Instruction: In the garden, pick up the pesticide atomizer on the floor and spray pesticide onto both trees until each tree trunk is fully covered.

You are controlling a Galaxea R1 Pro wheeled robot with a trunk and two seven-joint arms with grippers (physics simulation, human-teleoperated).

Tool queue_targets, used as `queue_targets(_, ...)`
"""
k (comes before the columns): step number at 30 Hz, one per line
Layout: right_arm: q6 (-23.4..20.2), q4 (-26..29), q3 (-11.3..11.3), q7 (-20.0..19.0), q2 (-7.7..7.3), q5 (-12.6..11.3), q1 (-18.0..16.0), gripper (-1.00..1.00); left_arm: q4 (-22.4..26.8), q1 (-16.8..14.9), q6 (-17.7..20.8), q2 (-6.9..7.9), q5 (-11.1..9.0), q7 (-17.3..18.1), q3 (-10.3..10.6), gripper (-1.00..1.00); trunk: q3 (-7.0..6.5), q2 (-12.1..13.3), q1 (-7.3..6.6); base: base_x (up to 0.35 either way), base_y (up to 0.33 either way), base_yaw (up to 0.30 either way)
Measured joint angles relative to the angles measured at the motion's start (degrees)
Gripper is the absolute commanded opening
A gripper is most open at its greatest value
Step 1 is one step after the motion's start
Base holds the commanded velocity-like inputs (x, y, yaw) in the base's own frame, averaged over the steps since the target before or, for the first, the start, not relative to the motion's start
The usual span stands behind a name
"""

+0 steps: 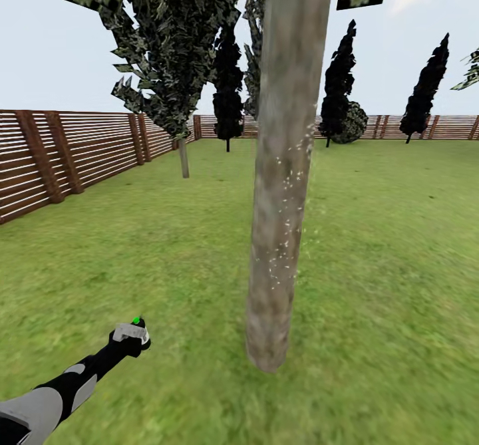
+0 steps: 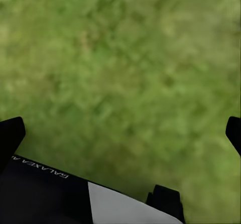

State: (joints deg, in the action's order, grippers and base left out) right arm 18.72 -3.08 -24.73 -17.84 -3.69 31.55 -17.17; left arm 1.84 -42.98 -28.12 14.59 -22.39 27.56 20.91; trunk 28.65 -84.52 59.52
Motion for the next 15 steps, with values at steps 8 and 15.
queue_targets(8, 0.0, 0.0, 0.0, 0.0, 0.00, 0.0, 0.0, 1.00, 0.0, 0.0, 0.0, 0.00, 0.0, 0.0, 0.0, -1.00, 0.00, 0.0, 0.00, 0.001, 0.350, 0.000)
queue_targets(15, 0.0, 0.0, 0.0, 0.0, 0.00, 0.0, 0.0, 1.00, 0.0, 0.0, 0.0, 0.00, 0.0, -0.1, 0.0, -1.00, 0.00, 0.0, 0.00, 0.053, 0.350, 0.000)
